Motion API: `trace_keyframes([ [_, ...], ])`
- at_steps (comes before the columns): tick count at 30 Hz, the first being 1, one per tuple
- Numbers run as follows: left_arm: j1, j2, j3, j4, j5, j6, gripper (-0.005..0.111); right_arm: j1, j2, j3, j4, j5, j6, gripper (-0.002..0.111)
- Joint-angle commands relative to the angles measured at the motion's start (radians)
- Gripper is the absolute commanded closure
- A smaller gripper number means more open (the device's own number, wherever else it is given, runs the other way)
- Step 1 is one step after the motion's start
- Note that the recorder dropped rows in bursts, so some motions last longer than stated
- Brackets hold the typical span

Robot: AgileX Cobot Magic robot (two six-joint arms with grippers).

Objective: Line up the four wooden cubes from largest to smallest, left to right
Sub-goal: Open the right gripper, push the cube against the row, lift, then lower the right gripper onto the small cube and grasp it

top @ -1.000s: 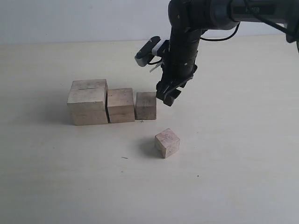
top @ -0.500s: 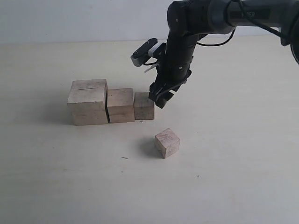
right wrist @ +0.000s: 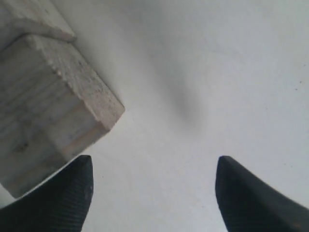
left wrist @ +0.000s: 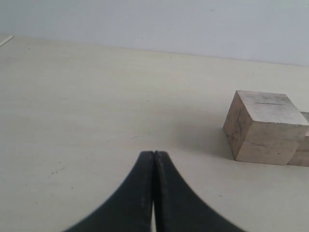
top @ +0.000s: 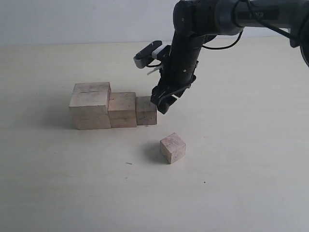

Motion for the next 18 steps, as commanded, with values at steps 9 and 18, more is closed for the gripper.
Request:
trace_keyframes([
  [9,0.001,-0.005,0.003,-0.007,-0.012,0.0,0.107,0.002,-0.278,0.001,-0.016,0.199,0.378,0.058],
  [18,0.001,-0.005,0.003,-0.007,-0.012,0.0,0.107,0.119,-0.304,0.028,0.058,0.228,0.425,0.108],
])
